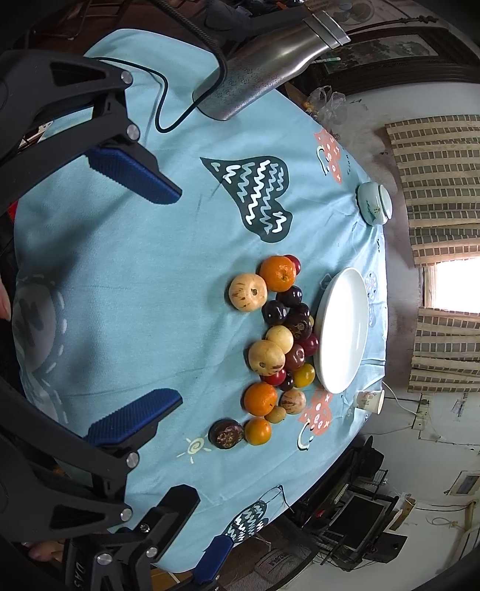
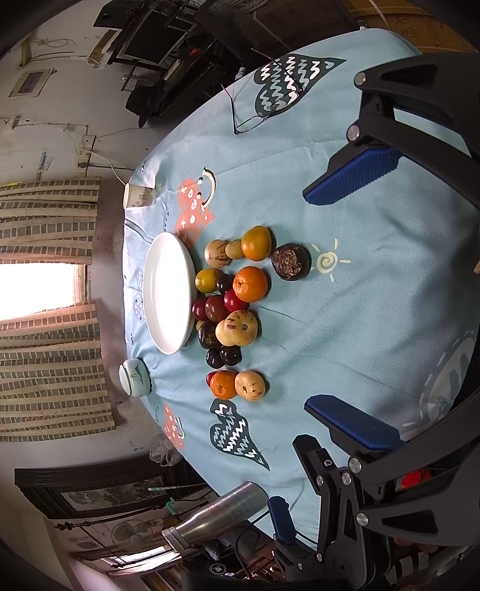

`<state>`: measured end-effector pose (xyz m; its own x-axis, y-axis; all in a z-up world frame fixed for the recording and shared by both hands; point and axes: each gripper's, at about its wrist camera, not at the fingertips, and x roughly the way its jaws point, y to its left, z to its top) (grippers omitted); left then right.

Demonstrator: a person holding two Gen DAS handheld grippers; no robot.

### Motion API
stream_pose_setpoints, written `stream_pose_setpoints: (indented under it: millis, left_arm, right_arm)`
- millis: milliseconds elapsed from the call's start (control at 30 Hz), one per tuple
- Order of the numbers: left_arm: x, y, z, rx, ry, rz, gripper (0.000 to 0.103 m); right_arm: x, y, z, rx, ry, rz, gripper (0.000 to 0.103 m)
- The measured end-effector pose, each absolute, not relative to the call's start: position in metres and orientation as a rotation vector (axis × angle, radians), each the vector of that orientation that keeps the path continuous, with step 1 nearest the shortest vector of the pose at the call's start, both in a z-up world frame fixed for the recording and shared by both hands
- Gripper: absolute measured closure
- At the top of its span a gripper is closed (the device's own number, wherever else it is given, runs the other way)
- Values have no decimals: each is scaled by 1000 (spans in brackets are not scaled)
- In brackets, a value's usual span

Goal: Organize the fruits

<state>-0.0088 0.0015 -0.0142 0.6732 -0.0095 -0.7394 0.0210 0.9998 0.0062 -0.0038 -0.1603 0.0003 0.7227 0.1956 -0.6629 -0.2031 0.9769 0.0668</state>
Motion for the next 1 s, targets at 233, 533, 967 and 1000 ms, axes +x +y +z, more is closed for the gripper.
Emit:
stream_pose_setpoints:
  millis: [233,533,967,1000]
  left_arm:
    - [-8,1,-14,11,839,-17,2]
    - [-8,-2,-16,18,845,-22,2]
    - [-4,5,-17,-13,822,-78,2]
    - [-3,8,-17,-24,814,-87,2]
  right_arm:
    - [-5,-160,0,-8,736,225,1]
    - [-5,-159,-1,-8,741,225,1]
    - [-8,-169,4,8,634,238,1]
    - [-12,-174,8,16,573,239,1]
